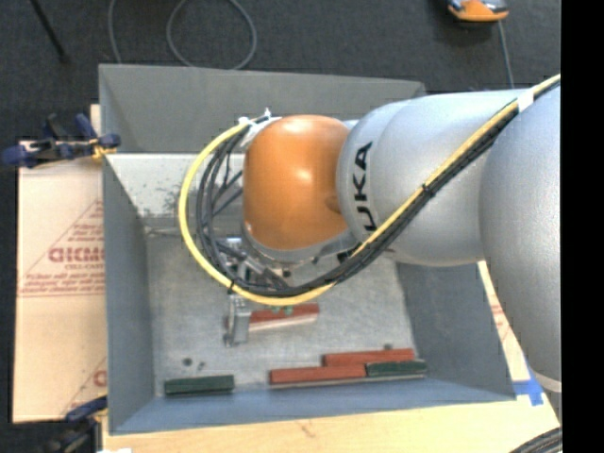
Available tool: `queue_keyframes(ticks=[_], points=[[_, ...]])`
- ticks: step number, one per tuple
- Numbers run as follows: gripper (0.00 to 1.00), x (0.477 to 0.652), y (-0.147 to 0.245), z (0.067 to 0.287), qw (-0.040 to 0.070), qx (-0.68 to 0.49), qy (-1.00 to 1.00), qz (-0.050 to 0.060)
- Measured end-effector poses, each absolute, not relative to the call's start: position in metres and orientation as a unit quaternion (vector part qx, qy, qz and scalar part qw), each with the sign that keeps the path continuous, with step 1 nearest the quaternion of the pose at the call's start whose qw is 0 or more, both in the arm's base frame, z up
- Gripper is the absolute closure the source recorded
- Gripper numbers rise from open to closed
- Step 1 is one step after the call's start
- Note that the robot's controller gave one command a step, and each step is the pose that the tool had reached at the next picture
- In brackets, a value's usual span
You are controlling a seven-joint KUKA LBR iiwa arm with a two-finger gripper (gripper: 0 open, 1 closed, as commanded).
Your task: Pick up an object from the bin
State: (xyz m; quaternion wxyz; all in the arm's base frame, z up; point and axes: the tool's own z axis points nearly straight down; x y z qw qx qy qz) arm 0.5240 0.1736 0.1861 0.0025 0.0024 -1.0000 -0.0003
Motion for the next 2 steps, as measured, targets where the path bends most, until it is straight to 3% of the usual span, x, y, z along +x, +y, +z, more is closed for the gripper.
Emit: queue_keyframes(ticks=[1,2], points=[[0.0,0.62,0.0921,0.068,-0.002,0.122,-0.993,0.001],[0.0,0.6217,0.0922,0.0693,-0.004,0.12,-0.993,-0.001]])
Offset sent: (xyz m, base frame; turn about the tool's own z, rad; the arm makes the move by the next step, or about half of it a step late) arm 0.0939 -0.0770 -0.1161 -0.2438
